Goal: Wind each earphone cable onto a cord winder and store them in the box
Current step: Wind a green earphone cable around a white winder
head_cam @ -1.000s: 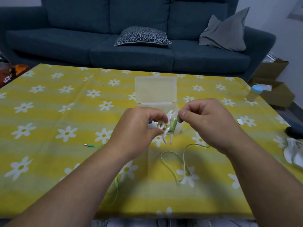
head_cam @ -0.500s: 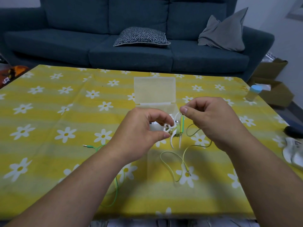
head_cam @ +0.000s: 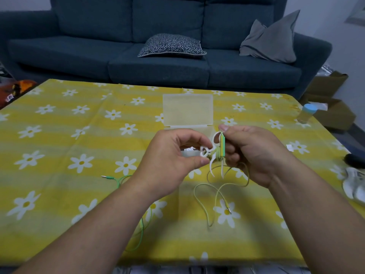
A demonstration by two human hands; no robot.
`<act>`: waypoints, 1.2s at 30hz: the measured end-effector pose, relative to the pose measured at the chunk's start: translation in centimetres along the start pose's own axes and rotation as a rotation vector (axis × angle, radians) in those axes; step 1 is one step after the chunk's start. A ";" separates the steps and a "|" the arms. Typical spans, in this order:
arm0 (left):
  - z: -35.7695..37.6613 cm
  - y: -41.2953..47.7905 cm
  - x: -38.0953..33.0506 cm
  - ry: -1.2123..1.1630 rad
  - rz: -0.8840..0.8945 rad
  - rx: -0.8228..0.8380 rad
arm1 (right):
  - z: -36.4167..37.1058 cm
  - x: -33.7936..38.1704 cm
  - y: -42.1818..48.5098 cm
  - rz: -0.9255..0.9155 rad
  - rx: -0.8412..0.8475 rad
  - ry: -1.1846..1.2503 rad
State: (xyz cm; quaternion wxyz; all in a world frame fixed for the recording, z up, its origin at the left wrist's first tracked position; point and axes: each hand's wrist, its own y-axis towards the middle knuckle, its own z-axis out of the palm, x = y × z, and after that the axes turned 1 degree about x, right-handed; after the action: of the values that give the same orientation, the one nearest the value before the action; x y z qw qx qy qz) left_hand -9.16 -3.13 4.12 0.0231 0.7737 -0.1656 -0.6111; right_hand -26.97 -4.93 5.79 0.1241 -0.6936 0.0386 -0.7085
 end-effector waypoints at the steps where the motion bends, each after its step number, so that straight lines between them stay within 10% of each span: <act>1: 0.0 0.0 0.0 -0.014 -0.003 -0.002 | 0.0 -0.1 0.0 0.002 0.010 0.010; 22: 0.0 -0.3 -0.3 -0.081 0.008 -0.033 | 0.5 -0.6 0.2 0.102 0.140 0.074; 36: -0.9 0.8 1.0 -0.207 -0.072 -0.343 | 1.3 -2.3 0.0 -0.003 0.207 -0.107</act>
State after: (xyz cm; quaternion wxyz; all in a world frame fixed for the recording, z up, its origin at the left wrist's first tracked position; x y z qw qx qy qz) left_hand -8.30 -4.33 3.60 0.1155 0.6968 -0.0328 -0.7072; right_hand -25.67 -4.21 3.64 0.1959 -0.7141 -0.0427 -0.6708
